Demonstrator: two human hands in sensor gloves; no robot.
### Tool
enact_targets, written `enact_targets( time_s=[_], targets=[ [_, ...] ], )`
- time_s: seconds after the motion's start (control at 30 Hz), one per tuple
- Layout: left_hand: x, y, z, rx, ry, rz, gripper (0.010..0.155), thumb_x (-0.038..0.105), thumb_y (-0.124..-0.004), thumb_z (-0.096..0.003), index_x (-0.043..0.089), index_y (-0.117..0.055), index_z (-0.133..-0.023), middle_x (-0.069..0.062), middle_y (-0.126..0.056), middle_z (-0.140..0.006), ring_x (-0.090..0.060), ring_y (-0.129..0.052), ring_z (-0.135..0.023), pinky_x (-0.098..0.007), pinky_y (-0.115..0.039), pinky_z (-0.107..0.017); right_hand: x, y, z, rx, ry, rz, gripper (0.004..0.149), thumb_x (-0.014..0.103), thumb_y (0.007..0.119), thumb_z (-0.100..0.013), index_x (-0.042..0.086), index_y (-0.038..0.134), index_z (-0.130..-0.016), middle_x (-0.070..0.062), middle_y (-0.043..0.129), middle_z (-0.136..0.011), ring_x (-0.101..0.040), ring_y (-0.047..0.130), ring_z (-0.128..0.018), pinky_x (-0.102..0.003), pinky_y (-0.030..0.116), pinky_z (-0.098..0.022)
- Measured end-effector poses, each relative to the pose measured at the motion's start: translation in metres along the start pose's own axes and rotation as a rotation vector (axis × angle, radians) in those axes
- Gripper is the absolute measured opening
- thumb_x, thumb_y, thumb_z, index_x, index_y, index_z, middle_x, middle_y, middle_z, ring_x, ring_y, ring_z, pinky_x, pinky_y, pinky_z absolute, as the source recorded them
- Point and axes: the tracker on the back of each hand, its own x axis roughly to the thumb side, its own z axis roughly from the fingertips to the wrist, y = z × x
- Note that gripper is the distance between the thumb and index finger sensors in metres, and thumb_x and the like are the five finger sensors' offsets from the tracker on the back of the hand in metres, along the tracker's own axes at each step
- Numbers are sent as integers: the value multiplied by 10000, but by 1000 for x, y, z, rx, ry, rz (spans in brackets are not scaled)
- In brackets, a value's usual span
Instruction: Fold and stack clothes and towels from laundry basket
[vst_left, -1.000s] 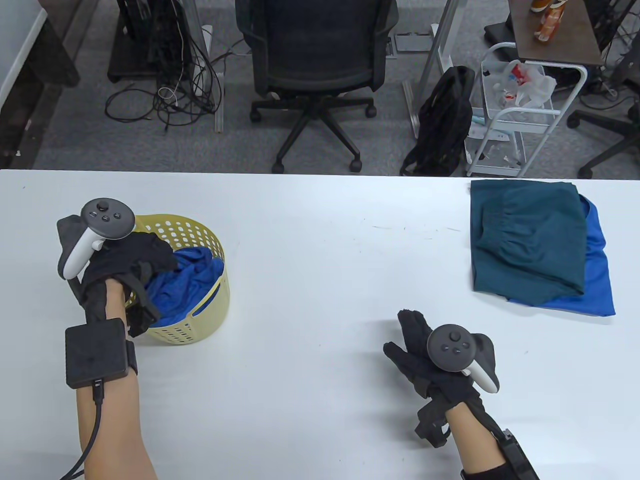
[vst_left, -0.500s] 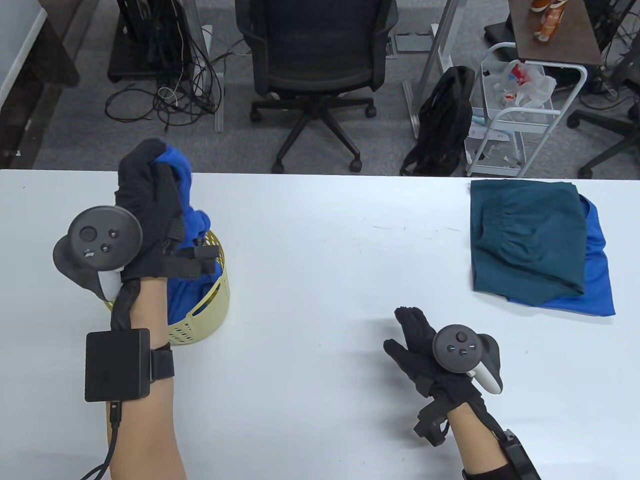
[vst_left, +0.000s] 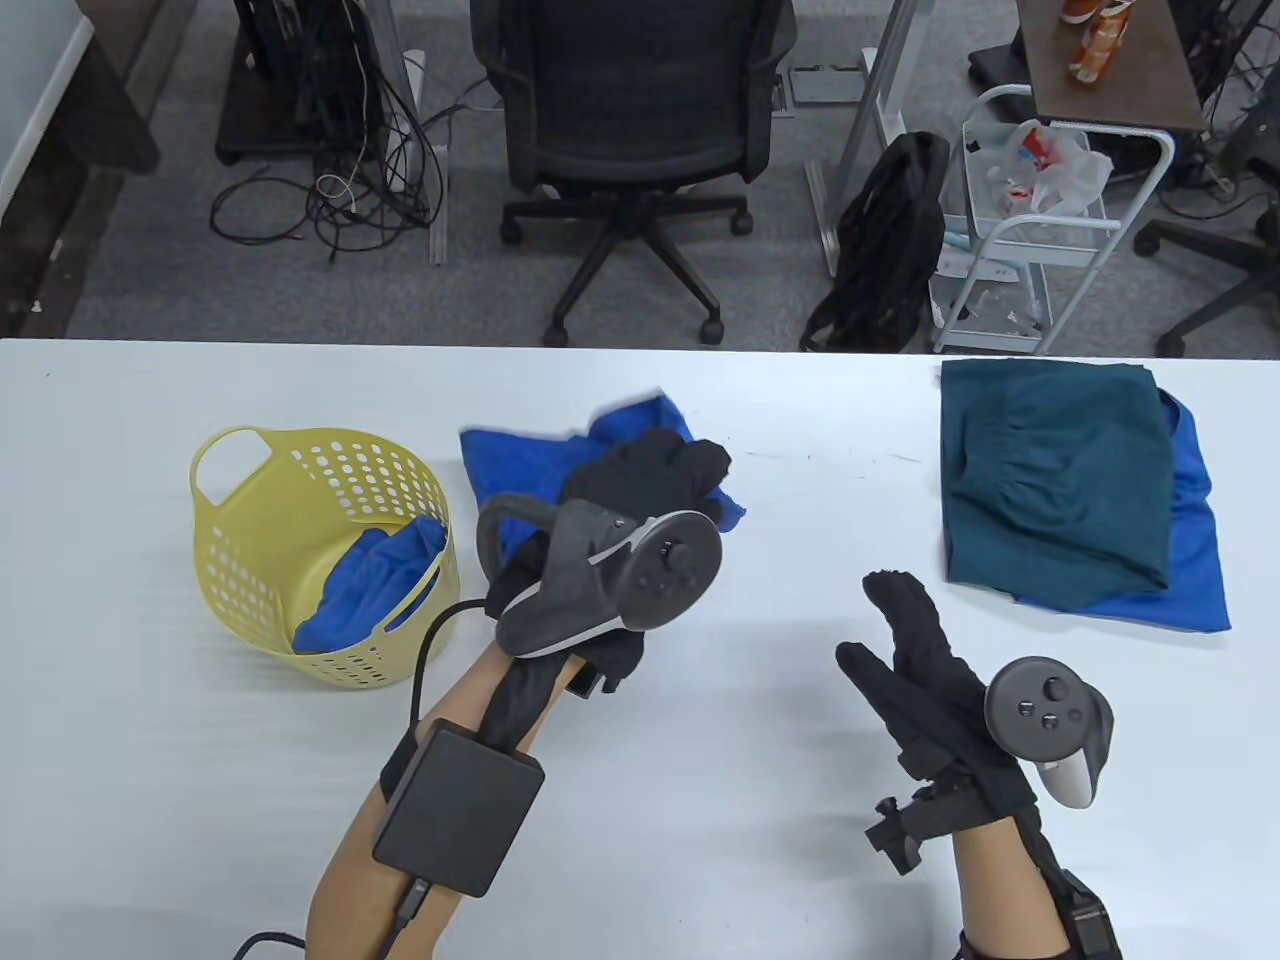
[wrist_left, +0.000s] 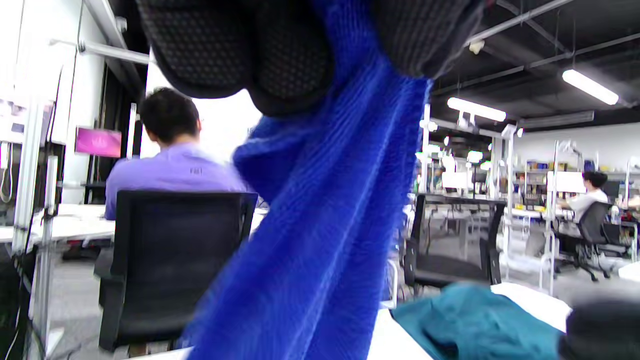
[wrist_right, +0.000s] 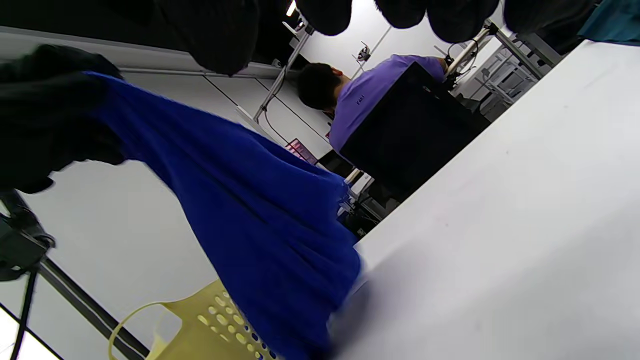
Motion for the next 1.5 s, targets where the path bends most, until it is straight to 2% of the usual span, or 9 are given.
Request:
enact_targets(
  time_s=[0.3,0.5,0.57,0.63,0.77,0.93,1.07,1.27,1.5],
  targets=[
    [27,-44,31,-69,-132,132,453,464,-796,-565,313,-726,-986,18,-860,-838,-162,-970,-634,-455,-862,-576,3,29,-8,169,-65,3,786,411,756,-607,66,366,-1197,-429,225,-1168,-698,302,-983,-843,395,-626],
    [24,-58,48,-26,-39,129,417,560,-756,-578,275,-828,-873,40,-901,-668,-126,-964,-464,-433,-881,-469,16,71,-5,344,-127,26,995,662,657,-554,-22,361,-1213,-413,228,-1201,-701,329,-1019,-897,358,-597],
    [21,-60,55,4,-40,166,409,561,-750,-581,267,-841,-852,44,-903,-631,-114,-956,-425,-424,-885,-442,16,78,-4,236,-26,240,672,433,727,-641,44,511,-1144,-351,379,-1186,-634,502,-1004,-844,451,-619],
    [12,-62,64,-10,-19,186,411,561,-753,-576,267,-843,-849,49,-902,-616,-107,-950,-407,-416,-886,-430,6,70,-2,3,1,373,416,271,742,-622,66,717,-983,-313,577,-1121,-578,653,-953,-799,520,-624],
    [-17,-89,85,-239,-40,65,471,559,-824,-496,293,-820,-885,76,-901,-622,-81,-946,-402,-392,-890,-427,-22,16,3,6,-86,155,425,209,680,-609,16,639,-985,-334,598,-1101,-554,725,-924,-751,594,-646],
    [-9,-121,110,-223,-12,-121,520,493,-889,-504,327,-769,-981,71,-870,-774,-112,-955,-568,-422,-870,-537,-1,-2,17,-49,-234,389,426,237,683,-600,131,638,-1010,-133,888,-794,-91,914,-322,-376,863,-332],
    [-33,-119,126,-37,124,-106,458,460,-858,-546,349,-769,-981,51,-856,-907,-234,-935,-798,-515,-809,-633,-11,-10,23,47,-172,658,502,286,805,-545,213,664,-1021,-63,868,-851,-107,917,-441,-394,849,-445],
    [-54,-102,132,-68,174,-100,421,446,-781,-602,366,-735,-1013,-47,-853,-1021,-331,-917,-891,-535,-795,-651,-36,-26,19,144,19,589,558,181,794,-559,179,626,-1092,-112,767,-985,-265,885,-706,-533,764,-605],
    [-71,-104,131,-87,226,-30,422,418,-686,-648,279,-666,-1047,-21,-894,-855,-241,-946,-712,-491,-811,-598,-38,-33,25,-50,-3,605,456,315,757,-560,176,752,-994,-82,872,-771,-124,900,-407,-381,839,-396]
  ],
)
